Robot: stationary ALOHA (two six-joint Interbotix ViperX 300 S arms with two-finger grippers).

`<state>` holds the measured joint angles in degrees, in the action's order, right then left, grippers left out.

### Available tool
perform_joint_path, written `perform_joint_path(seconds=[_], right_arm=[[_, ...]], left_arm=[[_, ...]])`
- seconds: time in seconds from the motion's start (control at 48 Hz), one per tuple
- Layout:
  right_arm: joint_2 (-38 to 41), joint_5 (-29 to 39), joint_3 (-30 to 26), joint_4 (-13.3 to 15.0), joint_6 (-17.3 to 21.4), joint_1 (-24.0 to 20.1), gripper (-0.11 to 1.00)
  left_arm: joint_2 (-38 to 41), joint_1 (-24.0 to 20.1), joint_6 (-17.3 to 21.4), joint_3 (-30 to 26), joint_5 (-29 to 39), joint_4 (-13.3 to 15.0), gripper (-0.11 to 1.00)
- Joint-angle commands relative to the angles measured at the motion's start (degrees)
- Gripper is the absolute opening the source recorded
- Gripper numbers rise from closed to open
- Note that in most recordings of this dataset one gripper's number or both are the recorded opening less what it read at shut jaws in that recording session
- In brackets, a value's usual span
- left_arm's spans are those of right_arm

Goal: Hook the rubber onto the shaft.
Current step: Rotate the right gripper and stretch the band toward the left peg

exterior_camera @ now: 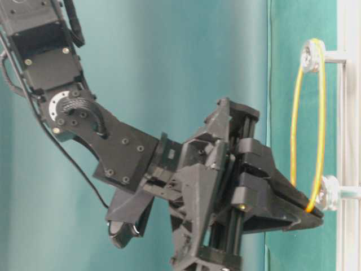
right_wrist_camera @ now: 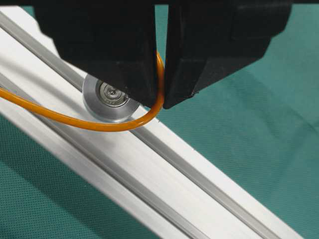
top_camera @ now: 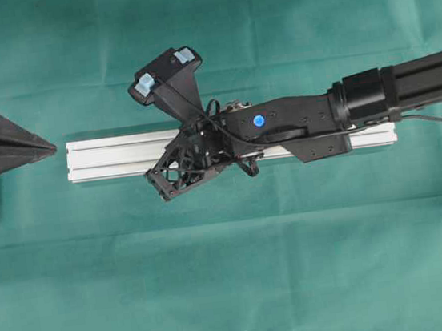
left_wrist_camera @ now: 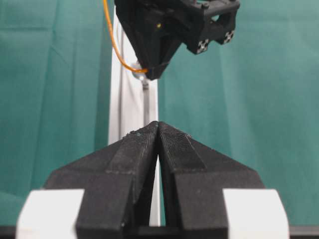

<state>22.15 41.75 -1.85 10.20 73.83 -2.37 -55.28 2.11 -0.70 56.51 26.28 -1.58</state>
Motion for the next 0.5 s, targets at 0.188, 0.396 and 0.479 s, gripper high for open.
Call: perform_joint_path(seconds=[0.188, 0.396, 0.479], right_arm=[[-0.7, -1.1, -1.6, 0.4, 0.3, 0.1, 0.06], [-0.3, -1.2, -1.6, 0.4, 0.4, 0.1, 0.06], [-0.2, -1.2, -1.6, 0.4, 0.4, 0.0, 0.06]], left_arm=[[0.4, 0.2, 0.1, -1.8, -0.3, -0.2, 0.00], [0.4, 0.2, 0.1, -1.8, -0.3, -0.2, 0.00], [0.4, 0.2, 0.1, -1.8, -0.3, -0.2, 0.00]])
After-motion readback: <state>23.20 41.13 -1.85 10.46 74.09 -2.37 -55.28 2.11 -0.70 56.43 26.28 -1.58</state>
